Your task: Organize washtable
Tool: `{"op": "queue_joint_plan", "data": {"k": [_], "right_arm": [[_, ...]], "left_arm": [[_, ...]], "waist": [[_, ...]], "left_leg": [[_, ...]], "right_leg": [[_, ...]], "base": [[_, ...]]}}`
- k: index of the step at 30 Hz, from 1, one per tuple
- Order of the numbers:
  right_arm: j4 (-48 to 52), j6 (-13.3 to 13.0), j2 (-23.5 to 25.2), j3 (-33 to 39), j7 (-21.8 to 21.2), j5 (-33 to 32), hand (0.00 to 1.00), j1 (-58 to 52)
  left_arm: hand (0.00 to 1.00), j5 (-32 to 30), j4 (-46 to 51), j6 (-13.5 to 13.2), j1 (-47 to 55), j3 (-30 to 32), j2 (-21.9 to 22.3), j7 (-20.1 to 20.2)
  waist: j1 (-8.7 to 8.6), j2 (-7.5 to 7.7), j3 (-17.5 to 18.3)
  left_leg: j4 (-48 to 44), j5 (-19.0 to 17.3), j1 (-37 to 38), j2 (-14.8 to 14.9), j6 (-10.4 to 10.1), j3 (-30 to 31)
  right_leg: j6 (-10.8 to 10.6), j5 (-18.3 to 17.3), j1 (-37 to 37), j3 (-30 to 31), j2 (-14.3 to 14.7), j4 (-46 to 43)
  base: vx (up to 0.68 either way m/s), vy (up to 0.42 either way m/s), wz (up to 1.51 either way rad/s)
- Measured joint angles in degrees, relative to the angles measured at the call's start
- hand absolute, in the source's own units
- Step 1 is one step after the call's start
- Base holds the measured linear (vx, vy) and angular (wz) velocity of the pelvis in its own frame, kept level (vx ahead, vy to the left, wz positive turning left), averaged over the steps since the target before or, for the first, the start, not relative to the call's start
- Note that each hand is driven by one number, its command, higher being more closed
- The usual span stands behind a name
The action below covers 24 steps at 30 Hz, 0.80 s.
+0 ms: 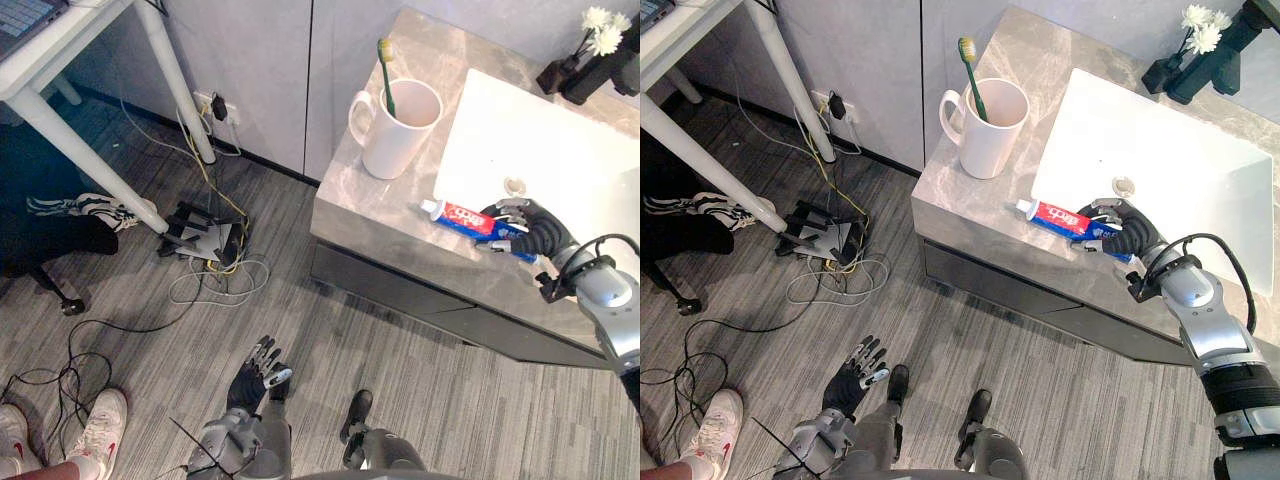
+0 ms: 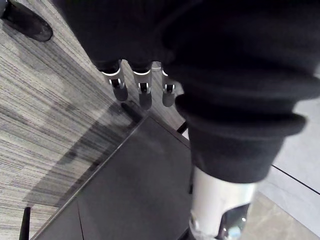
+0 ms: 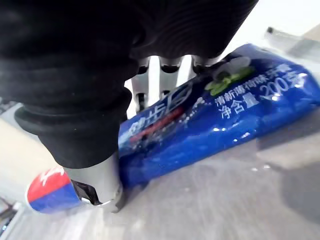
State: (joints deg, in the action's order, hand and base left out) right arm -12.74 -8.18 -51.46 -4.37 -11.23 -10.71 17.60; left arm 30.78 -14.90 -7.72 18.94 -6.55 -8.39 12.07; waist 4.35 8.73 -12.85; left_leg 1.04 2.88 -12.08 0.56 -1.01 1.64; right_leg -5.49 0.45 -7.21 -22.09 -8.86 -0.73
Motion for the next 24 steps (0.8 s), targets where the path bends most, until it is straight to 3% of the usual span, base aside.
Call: {"op": "queue_joint_plan", "data": {"k": [8, 13, 15, 17, 21, 24], "right_arm": [[-0.6, 1.0, -1.2, -1.0, -1.4, 0.8, 1.00, 1.4], [-1.8, 1.0, -1.2, -0.3, -1.4, 0.5, 1.00, 6.6], [-2.1, 1.0, -1.4, 2.8, -0.4, 0.0, 1.00, 10.9], [-2.1, 0.8, -1.4, 4.8, 1.7, -0.5, 1.00, 13.9], [-1.2, 0.7, -1.2, 7.3, 5.0, -0.6, 1.00, 17.2], [1.5, 0.7, 1.5, 8.3, 6.3, -0.5, 1.00, 18.2]], "left_arm": [[0.00, 0.1, 9.7, 0.0, -0.1, 1.9, -0.9, 0.0], [0.00, 2.3, 19.6, -0.1, -1.0, 8.4, -1.2, -1.1], [0.00, 2.6, 23.4, -0.4, -3.0, 10.6, -1.0, -1.4], [0.00, 3.5, 26.4, -0.5, -4.5, 12.0, -1.0, -2.4], [0.00, 4.6, 31.9, -0.5, -7.2, 11.6, -1.2, -3.5], [0.00, 7.0, 34.3, -0.3, -8.8, 7.4, -1.4, -3.8]], "waist": [[1.12, -0.35, 0.1], [0.90, -2.37, 1.3], [0.85, -4.68, 3.2], [0.87, -5.82, 4.6], [0.88, -6.12, 6.4], [0.71, -6.52, 7.4]], "left_leg": [[0.3, 0.0, 2.3, 0.0, 0.0, -0.3], [1.1, 0.0, 5.3, -0.4, 0.1, -0.5], [2.8, 0.5, 6.6, -0.7, 0.3, -0.6], [4.2, 1.5, 7.6, -0.9, 0.5, -0.7], [4.2, 1.6, 8.8, -0.9, 0.5, -0.3], [4.2, 1.6, 9.9, -1.0, 0.5, -0.1]], "right_leg": [[0.0, 0.0, 2.0, 0.3, -0.2, -0.1], [0.0, 0.0, 4.4, 0.4, -0.3, 0.0], [0.0, 0.0, 5.1, 0.2, -0.5, 0.1], [0.0, 0.0, 5.5, 0.0, -0.6, 0.3], [-0.1, 0.0, 7.3, -0.6, -0.9, 1.0], [-0.1, 0.0, 8.4, -0.8, -1.0, 1.0]], "base": [[0.00, 0.003, -0.01], [-0.02, 0.007, -0.02], [0.00, 0.000, 0.00], [0.00, 0.019, 0.04], [0.01, 0.007, 0.06], [0.00, -0.001, 0.02]]}}
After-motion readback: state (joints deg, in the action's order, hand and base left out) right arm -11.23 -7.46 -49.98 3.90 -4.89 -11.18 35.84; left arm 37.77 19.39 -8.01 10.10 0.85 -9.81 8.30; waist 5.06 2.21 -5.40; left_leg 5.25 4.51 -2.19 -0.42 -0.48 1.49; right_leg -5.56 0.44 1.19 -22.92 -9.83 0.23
